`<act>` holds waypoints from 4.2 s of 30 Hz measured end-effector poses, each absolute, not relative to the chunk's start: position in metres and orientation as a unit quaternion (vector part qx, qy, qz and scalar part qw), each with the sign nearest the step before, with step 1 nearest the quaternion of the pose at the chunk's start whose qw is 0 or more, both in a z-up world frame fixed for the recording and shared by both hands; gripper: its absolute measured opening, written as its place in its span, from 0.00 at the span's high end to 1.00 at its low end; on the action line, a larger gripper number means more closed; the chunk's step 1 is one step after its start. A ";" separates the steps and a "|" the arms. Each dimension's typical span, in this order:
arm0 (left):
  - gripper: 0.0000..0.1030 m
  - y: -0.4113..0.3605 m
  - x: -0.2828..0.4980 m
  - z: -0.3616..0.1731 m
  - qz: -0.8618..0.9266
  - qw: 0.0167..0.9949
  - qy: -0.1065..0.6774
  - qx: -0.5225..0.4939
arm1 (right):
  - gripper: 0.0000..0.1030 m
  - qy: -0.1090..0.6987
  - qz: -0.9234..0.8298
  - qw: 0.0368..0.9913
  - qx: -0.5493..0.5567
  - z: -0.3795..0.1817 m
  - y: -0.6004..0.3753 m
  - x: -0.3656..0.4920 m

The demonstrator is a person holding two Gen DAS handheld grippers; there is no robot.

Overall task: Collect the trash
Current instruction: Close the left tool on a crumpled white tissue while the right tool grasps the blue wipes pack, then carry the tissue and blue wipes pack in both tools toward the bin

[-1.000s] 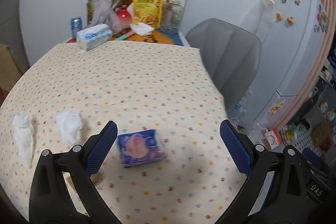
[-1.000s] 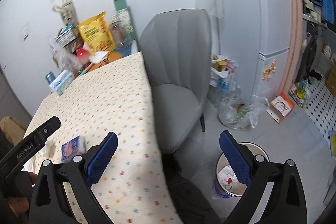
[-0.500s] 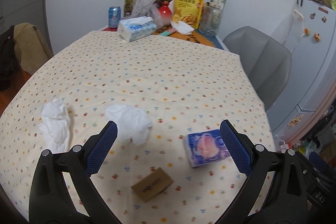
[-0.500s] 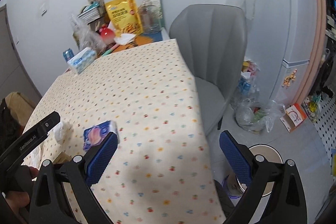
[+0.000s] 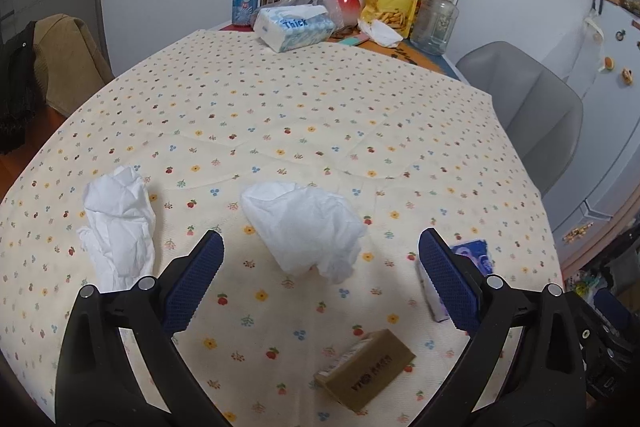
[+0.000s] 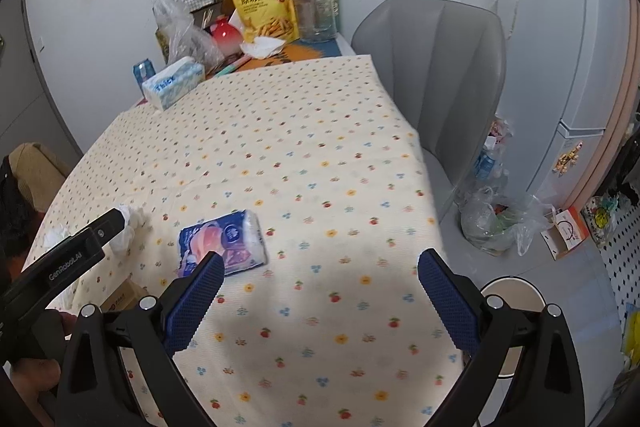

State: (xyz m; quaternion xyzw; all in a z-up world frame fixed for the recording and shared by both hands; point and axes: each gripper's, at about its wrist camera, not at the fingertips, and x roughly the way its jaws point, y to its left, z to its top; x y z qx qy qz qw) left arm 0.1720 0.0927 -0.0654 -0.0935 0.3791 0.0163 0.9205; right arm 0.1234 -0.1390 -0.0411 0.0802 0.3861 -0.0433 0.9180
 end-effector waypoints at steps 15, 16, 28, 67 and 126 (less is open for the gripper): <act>0.13 0.104 0.200 -0.095 0.020 0.903 0.417 -0.100 | 0.08 0.417 -0.032 0.906 0.065 -0.063 -0.110 0.152; 0.23 0.105 0.201 -0.097 0.021 0.901 0.421 -0.101 | 0.08 0.419 -0.031 0.905 0.065 -0.064 -0.108 0.153; 0.83 0.118 0.202 -0.088 0.031 0.905 0.413 -0.095 | 0.08 0.438 0.002 0.897 0.062 -0.076 -0.082 0.172; 0.83 0.016 0.151 -0.031 -0.048 0.930 0.363 -0.027 | 0.33 0.389 -0.043 0.915 0.098 -0.030 -0.159 0.105; 0.83 -0.354 0.143 -0.081 -0.246 0.866 0.403 0.167 | 0.32 0.366 -0.270 0.844 0.284 -0.100 -0.494 0.011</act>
